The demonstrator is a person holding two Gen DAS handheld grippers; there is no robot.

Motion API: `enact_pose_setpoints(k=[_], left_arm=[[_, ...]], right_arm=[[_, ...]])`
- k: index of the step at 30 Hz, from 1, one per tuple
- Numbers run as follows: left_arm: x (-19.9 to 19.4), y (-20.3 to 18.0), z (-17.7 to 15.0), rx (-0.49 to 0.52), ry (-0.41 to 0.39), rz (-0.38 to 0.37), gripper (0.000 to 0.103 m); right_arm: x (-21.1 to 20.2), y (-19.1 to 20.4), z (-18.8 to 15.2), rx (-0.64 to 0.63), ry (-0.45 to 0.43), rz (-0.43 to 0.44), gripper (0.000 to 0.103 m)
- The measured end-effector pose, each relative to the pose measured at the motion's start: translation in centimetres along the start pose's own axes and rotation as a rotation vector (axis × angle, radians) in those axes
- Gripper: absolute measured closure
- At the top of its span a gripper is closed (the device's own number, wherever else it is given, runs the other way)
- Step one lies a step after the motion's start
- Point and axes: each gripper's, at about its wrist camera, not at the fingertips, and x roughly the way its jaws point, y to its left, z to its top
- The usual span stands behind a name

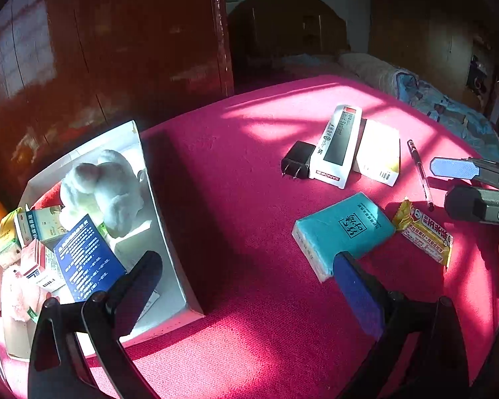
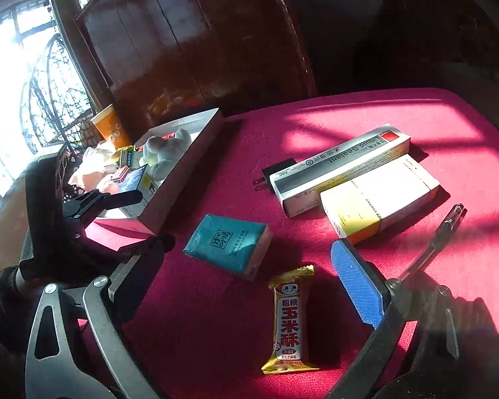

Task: Organize objects
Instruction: 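Grasp the teal tissue pack with the left gripper while the right gripper grasps the corn snack bar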

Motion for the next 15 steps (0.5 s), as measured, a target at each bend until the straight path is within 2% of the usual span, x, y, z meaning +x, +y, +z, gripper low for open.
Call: enact_pose_setpoints(k=[2,4,6,10,13,15], left_arm=[[0.5,-0.9,0.7,0.077,-0.004,-0.026,0.000],[1.2,-2.4,1.4,0.174,-0.006,-0.059,0.000],[2.1,-3.9,1.7,0.264,0.004,-0.112,0.000],[4.0,-6.4,1.8,0.403,0.045,-0.188,0.000],[5.2,-7.2,1.7,0.446,0.072,-0.205,0.000],[5.5,-6.9,2.2,0.404,0.076,-0.213,0.000]], right_arm=[[-1.2,-1.0,-0.8,0.033,-0.007,-0.070,0.001],[-1.3,-1.4,-1.7,0.035,0.028,-0.103,0.001],[-1.1,-1.1,-2.5,0.001,0.054,-0.122,0.008],[0.5,0.0,-2.9,-0.070,0.094,-0.108,0.031],[2.1,0.7,-3.0,-0.129,0.139,-0.135,0.037],[3.3,0.5,-3.2,-0.141,0.182,-0.157,0.045]])
